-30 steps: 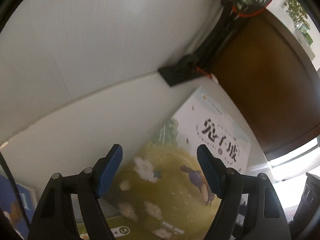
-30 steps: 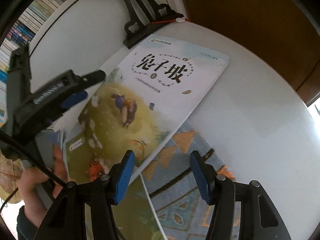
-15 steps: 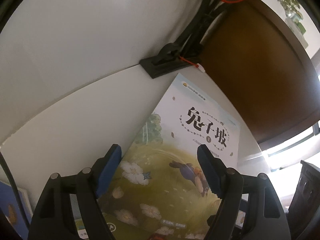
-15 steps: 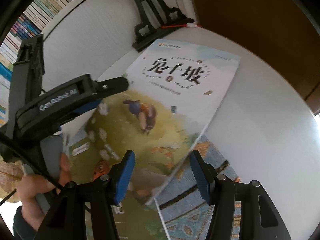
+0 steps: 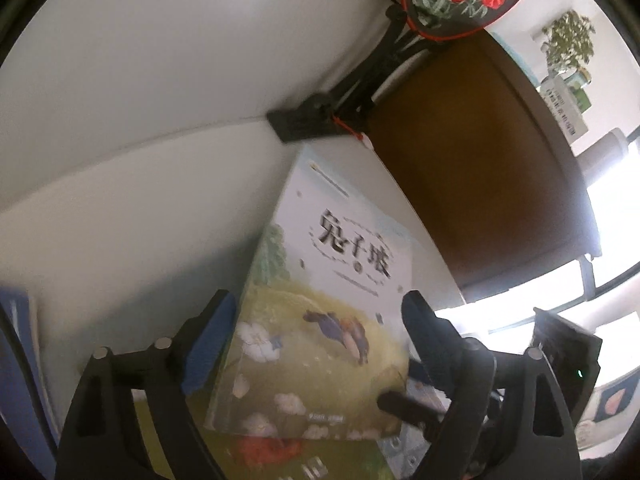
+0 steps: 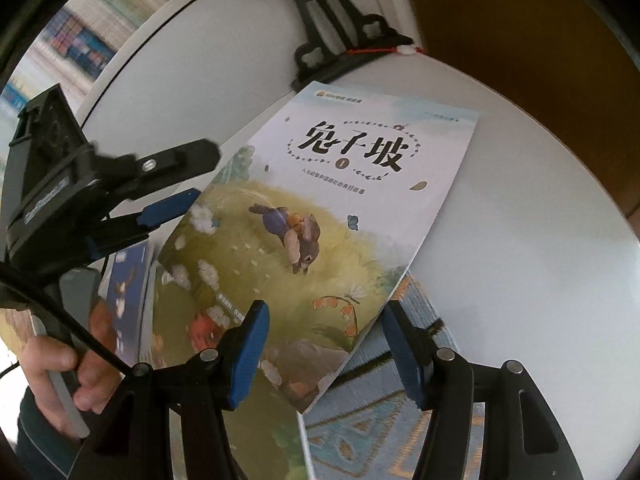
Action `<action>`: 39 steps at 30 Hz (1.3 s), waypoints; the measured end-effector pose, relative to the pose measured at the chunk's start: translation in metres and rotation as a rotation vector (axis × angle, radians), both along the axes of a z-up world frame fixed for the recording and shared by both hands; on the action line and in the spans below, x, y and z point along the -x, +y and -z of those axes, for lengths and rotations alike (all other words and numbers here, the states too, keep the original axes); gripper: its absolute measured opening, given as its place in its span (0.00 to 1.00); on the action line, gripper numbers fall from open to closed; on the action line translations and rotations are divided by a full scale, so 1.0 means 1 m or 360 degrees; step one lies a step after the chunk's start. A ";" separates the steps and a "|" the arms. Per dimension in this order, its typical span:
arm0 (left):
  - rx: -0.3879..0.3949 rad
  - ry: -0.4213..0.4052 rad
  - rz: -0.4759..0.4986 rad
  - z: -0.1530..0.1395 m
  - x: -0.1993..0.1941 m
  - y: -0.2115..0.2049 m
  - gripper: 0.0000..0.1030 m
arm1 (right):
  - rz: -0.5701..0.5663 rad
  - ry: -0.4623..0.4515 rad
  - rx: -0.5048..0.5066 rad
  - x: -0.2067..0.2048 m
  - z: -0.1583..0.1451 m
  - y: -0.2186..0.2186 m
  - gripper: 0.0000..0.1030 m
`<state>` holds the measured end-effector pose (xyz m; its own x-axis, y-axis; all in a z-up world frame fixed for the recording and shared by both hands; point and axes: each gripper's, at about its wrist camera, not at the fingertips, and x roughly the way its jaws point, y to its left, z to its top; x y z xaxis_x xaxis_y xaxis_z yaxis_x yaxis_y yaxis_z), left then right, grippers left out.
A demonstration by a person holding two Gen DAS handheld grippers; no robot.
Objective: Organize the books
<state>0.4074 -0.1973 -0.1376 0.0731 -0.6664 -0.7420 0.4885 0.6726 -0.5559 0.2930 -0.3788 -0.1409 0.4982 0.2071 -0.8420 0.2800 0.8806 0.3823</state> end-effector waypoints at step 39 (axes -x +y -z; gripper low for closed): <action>-0.0002 0.0265 -0.0125 0.026 0.215 0.079 0.85 | -0.0155 0.0252 0.0032 0.178 0.002 0.035 0.59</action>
<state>0.1925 -0.1180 -0.1633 0.0009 -0.6625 -0.7490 0.3354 0.7059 -0.6239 0.1153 -0.3441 -0.1428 0.3376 0.2300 -0.9128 0.2483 0.9136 0.3221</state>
